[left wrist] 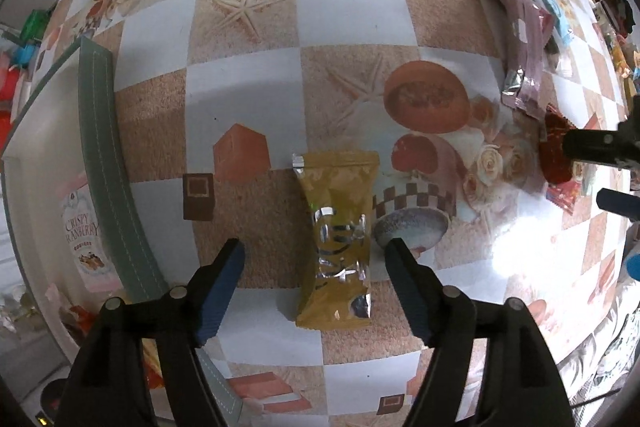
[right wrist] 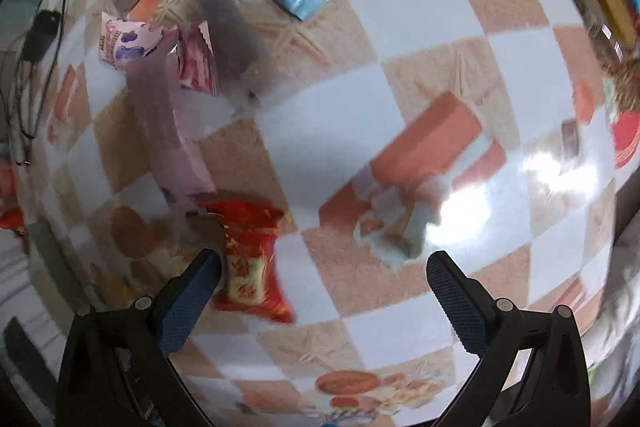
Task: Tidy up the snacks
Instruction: 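Hold the yellow packet in the left tool while the right grasps a red candy packet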
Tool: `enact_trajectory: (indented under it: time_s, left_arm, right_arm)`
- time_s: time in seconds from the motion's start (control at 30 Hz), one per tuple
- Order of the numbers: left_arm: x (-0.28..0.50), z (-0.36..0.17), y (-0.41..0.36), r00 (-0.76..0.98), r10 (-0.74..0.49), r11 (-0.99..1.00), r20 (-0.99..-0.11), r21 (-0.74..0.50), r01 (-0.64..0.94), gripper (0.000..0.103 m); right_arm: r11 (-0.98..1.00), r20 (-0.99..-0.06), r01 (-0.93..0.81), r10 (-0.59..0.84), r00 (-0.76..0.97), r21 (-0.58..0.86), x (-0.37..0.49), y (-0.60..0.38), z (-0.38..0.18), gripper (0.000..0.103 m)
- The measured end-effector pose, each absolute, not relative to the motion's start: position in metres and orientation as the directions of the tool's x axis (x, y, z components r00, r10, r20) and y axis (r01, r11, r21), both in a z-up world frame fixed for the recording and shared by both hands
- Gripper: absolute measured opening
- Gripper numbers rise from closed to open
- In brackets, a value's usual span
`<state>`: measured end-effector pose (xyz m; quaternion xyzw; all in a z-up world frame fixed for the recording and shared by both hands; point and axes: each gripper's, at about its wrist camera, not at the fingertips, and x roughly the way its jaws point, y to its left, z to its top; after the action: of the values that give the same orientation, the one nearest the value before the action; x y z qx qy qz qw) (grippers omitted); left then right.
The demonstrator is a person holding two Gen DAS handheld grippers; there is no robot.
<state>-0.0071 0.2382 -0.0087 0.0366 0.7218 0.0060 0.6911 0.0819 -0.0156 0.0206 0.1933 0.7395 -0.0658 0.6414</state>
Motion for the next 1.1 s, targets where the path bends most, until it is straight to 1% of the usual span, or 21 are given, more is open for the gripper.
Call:
enact_trajectory:
  time_s: [0.07,0.13,0.27,0.33,0.4,0.43,0.47,0.5,0.53,0.6,0.67,0.7,0.73,0.77,1.07,1.1]
  left_arm:
    - [-0.005,-0.007,0.243,-0.043,0.060,0.997,-0.997,0.058,0.047,0.078]
    - [0.000,-0.015,0.237,-0.044,0.062,0.997,-0.997,0.060,0.052,0.078]
    - [0.004,-0.017,0.238,-0.048,0.060,0.998,-0.997,0.058,0.039,0.080]
    - [0.006,-0.019,0.242,-0.049,0.057,0.998,-0.997,0.056,0.031,0.080]
    - [0.005,-0.019,0.243,-0.047,0.055,0.998,-0.997,0.054,0.028,0.080]
    - [0.004,-0.020,0.245,-0.047,0.054,0.998,-0.997,0.053,0.027,0.080]
    - [0.004,-0.020,0.246,-0.046,0.053,0.998,-0.998,0.052,0.026,0.080]
    - [0.004,-0.020,0.247,-0.047,0.052,0.998,-0.998,0.051,0.025,0.080]
    - [0.003,-0.020,0.248,-0.047,0.051,0.998,-0.998,0.050,0.023,0.080]
    - [0.002,-0.020,0.249,-0.048,0.051,0.999,-0.998,0.050,0.021,0.080]
    - [0.001,-0.019,0.250,-0.047,0.051,0.999,-0.998,0.050,0.022,0.080]
    - [0.001,-0.019,0.250,-0.048,0.051,0.999,-0.998,0.050,0.022,0.080]
    - [0.001,-0.018,0.250,-0.049,0.051,0.998,-0.998,0.050,0.023,0.080]
    - [0.001,-0.018,0.250,-0.051,0.051,0.998,-0.997,0.050,0.023,0.080]
    - [-0.010,-0.018,0.250,-0.064,0.051,0.998,-0.997,0.049,0.035,0.080]
    - [-0.011,-0.017,0.249,-0.062,0.048,0.998,-0.997,0.046,0.039,0.077]
  right_arm:
    - [0.910,-0.971,0.377,0.222,-0.091,0.173,0.084,-0.013,0.025,0.103]
    - [0.921,-0.969,0.340,0.230,-0.089,0.187,0.090,-0.004,0.026,0.103]
    - [0.967,-0.981,0.208,0.169,-0.091,0.147,0.105,0.027,0.027,0.103]
    - [0.976,-0.986,0.182,0.135,-0.094,0.117,0.110,0.034,0.026,0.103]
    - [0.975,-0.986,0.191,0.135,-0.099,0.114,0.115,0.038,0.024,0.103]
    - [0.974,-0.985,0.194,0.139,-0.100,0.117,0.113,0.043,0.022,0.098]
    - [0.974,-0.984,0.192,0.144,-0.105,0.122,0.113,0.048,0.019,0.084]
    - [0.978,-0.985,0.180,0.129,-0.110,0.108,0.108,0.053,0.016,0.082]
    - [0.981,-0.986,0.161,0.126,-0.109,0.107,0.111,0.058,0.017,0.081]
    - [0.987,-0.988,0.131,0.110,-0.107,0.095,0.097,0.066,0.019,0.075]
    - [0.993,-0.991,0.095,0.086,-0.100,0.076,0.095,0.076,0.022,0.055]
    - [0.994,-0.992,0.082,0.087,-0.096,0.079,0.094,0.080,0.022,0.049]
    - [0.993,-0.991,0.078,0.098,-0.093,0.091,0.089,0.082,0.021,0.033]
    - [0.990,-0.988,0.084,0.120,-0.098,0.112,0.081,0.080,0.019,0.026]
    - [0.982,-0.981,0.109,0.164,-0.108,0.152,0.058,0.056,0.014,0.026]
    - [0.982,-0.980,0.110,0.166,-0.110,0.154,0.062,0.053,0.011,0.026]
